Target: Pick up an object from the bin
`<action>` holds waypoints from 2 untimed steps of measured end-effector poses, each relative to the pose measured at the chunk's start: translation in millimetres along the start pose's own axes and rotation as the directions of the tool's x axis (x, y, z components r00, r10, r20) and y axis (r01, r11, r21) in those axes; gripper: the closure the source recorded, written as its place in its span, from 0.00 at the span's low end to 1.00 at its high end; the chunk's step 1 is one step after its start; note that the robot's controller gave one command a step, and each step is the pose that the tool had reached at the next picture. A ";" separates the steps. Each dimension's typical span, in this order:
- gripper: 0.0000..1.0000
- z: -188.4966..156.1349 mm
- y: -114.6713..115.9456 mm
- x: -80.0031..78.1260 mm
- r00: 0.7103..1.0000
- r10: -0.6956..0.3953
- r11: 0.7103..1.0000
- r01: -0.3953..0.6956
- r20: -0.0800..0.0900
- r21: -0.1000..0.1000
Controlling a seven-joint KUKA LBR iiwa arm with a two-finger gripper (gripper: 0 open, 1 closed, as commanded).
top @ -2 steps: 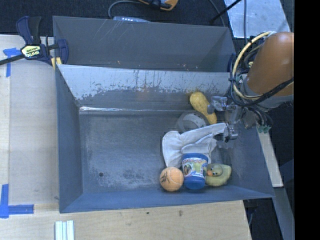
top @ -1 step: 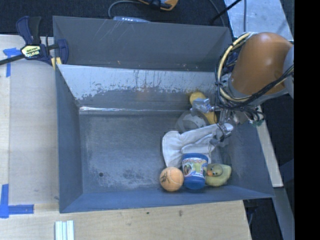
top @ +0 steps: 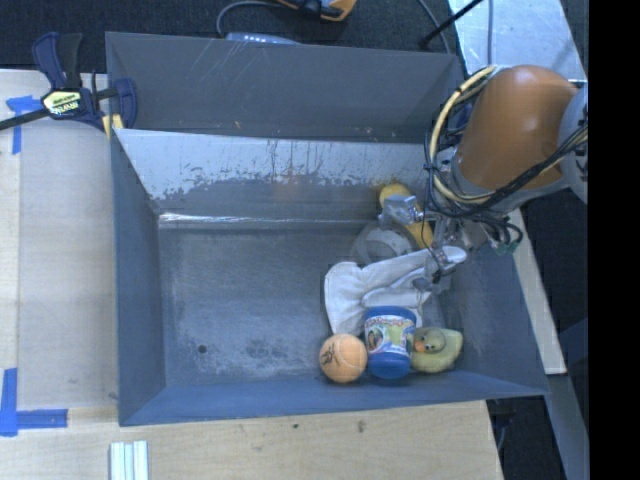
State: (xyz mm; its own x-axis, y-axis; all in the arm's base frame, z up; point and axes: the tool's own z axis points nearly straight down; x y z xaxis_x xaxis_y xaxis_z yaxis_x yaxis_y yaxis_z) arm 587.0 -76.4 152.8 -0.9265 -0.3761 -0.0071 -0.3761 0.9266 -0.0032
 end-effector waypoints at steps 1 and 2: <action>0.00 35.9 -0.6 -5.7 0.999 0.040 0.999 -0.040 0.002 0.002; 1.00 79.0 0.5 -11.3 0.992 -0.125 0.992 0.125 -0.007 0.003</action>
Offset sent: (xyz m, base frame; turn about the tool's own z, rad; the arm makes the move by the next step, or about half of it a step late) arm 0.0100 0.0093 -0.0828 -0.1297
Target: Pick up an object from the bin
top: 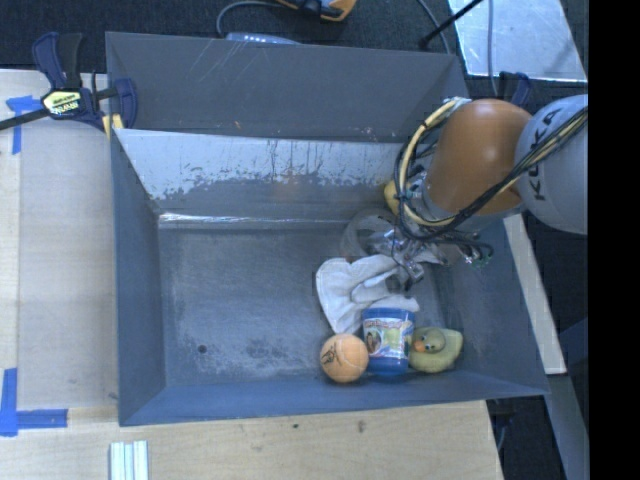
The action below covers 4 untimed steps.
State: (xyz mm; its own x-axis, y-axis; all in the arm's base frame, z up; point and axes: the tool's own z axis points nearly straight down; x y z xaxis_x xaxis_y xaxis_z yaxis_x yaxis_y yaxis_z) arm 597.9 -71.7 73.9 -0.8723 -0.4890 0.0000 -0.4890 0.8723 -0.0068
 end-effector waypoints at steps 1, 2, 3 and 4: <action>1.00 0.0 0.0 0.0 1.000 0.000 1.000 0.000 0.000 0.000; 1.00 -3.5 0.5 0.7 1.000 0.000 1.000 0.000 0.001 0.000; 1.00 -22.8 1.4 1.2 1.000 0.001 1.000 -0.001 0.003 -0.001; 1.00 -46.7 1.1 0.0 1.000 0.001 1.000 -0.001 0.004 -0.001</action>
Offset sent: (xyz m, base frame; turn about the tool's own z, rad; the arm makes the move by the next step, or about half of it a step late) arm -0.0001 0.0000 0.0867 0.0000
